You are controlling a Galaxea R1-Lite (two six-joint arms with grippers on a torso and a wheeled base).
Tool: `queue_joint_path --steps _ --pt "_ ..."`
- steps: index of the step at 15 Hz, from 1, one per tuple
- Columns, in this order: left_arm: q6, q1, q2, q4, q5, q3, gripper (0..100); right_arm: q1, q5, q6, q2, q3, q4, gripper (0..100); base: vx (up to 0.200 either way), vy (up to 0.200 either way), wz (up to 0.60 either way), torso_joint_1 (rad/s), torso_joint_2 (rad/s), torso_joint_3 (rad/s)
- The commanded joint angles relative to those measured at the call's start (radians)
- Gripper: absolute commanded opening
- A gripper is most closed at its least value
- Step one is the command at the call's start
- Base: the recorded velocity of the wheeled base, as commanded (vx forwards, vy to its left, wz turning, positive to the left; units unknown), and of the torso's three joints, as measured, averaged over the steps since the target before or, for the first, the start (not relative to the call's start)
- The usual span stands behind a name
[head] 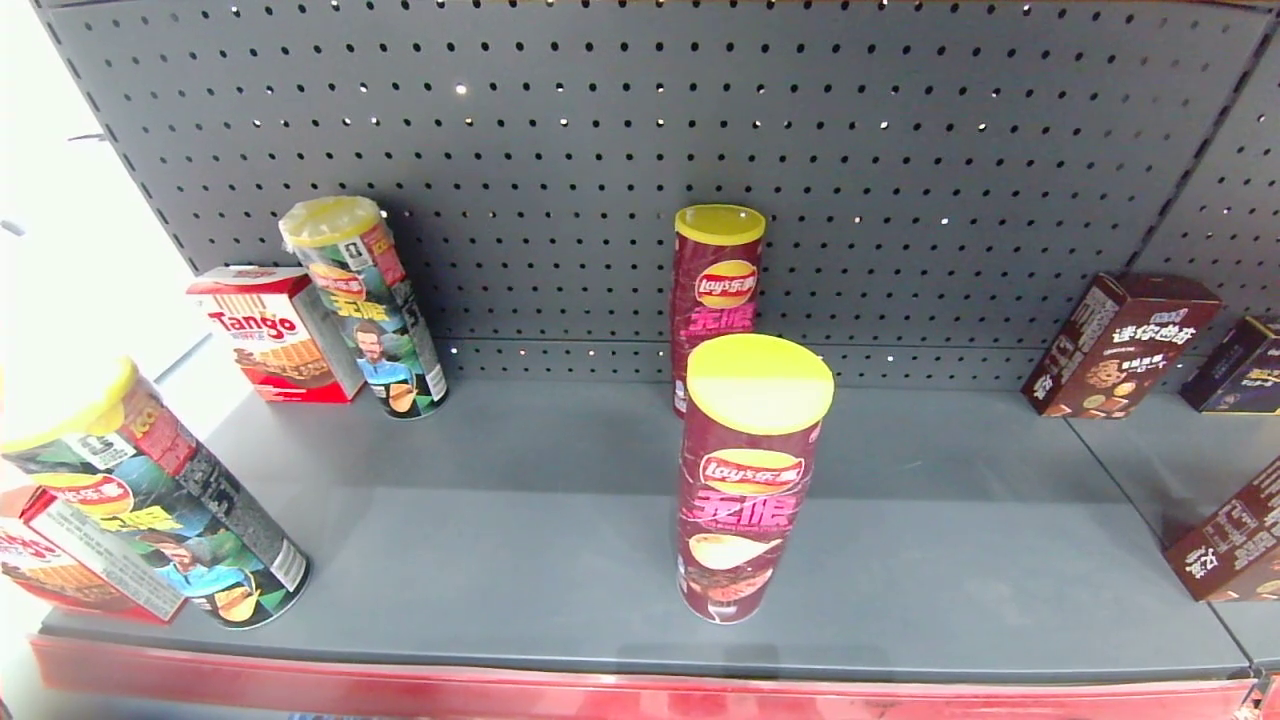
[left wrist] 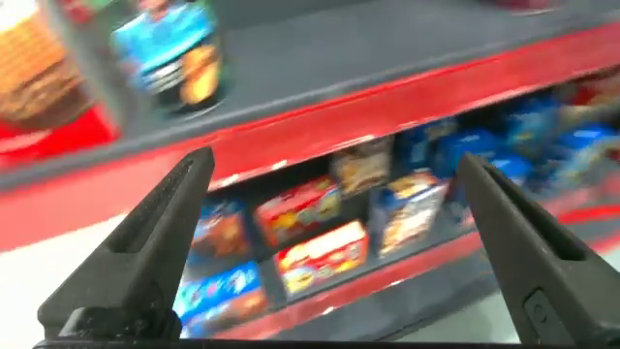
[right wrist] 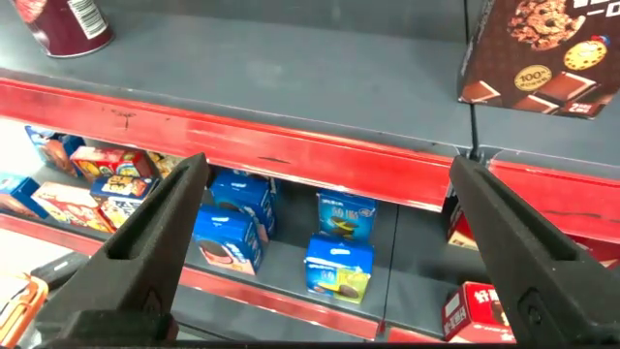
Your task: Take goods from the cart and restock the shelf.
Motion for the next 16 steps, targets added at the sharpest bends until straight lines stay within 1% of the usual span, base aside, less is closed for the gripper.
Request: queue_joint_path --steps 1,2,3,4,10,11,12,14,15,16 --pt "-0.058 0.199 0.071 -0.002 0.006 0.002 100 -0.001 0.000 0.001 0.001 0.000 0.000 100 0.000 0.000 0.00 0.000 0.00 0.000" --pt "-0.061 0.286 0.065 -0.002 0.009 0.000 100 -0.001 0.000 0.000 0.001 0.000 0.000 100 0.000 0.000 0.00 0.000 0.00 0.000" --pt "-0.059 0.297 0.005 -0.002 0.006 0.002 100 0.001 0.000 0.000 0.001 0.000 0.000 100 0.000 0.000 0.00 0.000 0.00 0.000" --pt "-0.062 0.295 -0.032 -0.001 0.012 0.002 100 -0.001 0.000 0.000 0.001 0.000 0.000 100 0.000 0.000 0.00 0.000 0.00 0.000" --pt "-0.064 0.294 -0.029 -0.001 0.012 0.000 100 -0.002 0.003 0.000 0.001 0.000 0.000 100 0.000 0.000 0.00 0.000 0.00 0.000" --pt "-0.064 0.294 -0.029 -0.001 0.012 0.000 100 -0.031 0.003 0.001 0.001 -0.005 0.011 100 0.000 0.000 0.00 0.000 0.00 0.000" --pt "-0.064 0.294 -0.029 -0.001 0.012 0.000 100 -0.068 0.003 0.004 0.090 -0.013 0.034 100 0.000 0.000 0.00 0.000 0.00 0.000" --pt "-0.064 0.294 -0.029 -0.001 0.010 0.000 100 -0.346 0.003 0.000 0.238 -0.009 0.026 100 0.000 0.000 0.00 0.000 0.00 0.000" --pt "-0.064 0.294 -0.029 -0.001 0.012 0.002 100 -0.379 0.005 0.000 0.133 -0.005 0.012 100 0.000 0.000 0.00 0.000 0.00 0.000" --pt "-0.064 0.294 -0.029 -0.001 0.013 0.000 100 -0.378 0.008 0.001 0.069 0.000 0.003 100 0.000 0.000 0.00 0.000 0.00 0.000"
